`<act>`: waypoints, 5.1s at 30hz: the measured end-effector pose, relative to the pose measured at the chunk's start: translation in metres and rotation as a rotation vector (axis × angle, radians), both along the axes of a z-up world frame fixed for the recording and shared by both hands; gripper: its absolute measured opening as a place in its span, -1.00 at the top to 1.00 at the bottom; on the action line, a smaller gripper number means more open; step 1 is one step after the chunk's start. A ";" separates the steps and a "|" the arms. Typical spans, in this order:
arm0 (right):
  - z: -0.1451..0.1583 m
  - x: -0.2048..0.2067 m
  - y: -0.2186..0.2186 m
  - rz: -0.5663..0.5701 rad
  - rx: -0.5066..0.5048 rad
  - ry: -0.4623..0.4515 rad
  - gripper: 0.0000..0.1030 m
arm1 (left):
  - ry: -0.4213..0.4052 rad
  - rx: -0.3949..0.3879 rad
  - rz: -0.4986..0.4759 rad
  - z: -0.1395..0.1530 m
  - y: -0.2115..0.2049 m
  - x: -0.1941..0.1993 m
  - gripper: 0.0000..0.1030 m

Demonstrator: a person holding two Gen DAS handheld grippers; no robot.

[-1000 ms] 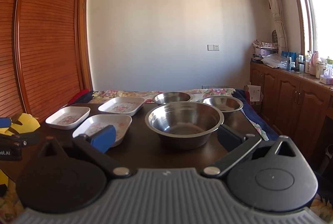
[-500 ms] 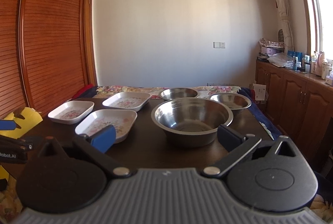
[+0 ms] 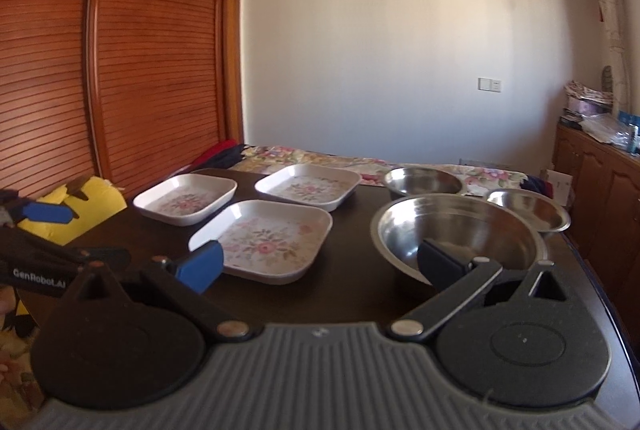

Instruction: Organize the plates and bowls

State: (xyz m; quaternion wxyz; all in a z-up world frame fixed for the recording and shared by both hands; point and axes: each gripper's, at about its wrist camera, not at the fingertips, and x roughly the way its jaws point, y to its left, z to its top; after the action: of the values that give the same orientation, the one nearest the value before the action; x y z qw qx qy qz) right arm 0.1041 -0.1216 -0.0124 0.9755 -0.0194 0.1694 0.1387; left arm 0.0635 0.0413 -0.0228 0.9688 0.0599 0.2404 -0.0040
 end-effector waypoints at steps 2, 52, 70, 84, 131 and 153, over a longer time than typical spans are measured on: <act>-0.001 0.007 0.003 0.014 -0.003 0.007 -1.00 | 0.005 -0.001 -0.003 0.000 0.003 0.007 -1.00; -0.039 0.106 0.032 0.075 0.001 0.275 0.18 | 0.184 -0.083 -0.192 -0.035 0.006 0.134 0.33; -0.045 0.111 0.032 0.067 0.022 0.286 0.38 | 0.176 -0.068 -0.192 -0.033 0.004 0.122 0.54; -0.031 0.081 0.026 0.104 0.058 0.238 0.44 | 0.151 -0.100 -0.181 -0.020 0.007 0.077 0.53; -0.047 0.014 0.030 0.165 0.037 0.267 0.42 | 0.185 -0.127 -0.173 -0.044 0.013 0.024 0.53; -0.021 0.021 0.021 0.129 0.039 0.188 0.42 | 0.130 -0.139 -0.138 -0.023 0.032 0.029 0.46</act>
State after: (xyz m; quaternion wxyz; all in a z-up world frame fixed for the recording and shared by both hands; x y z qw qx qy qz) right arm 0.1253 -0.1007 -0.0331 0.9446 0.0019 0.2561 0.2055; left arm 0.0923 0.0728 -0.0461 0.9504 0.0087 0.2971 -0.0912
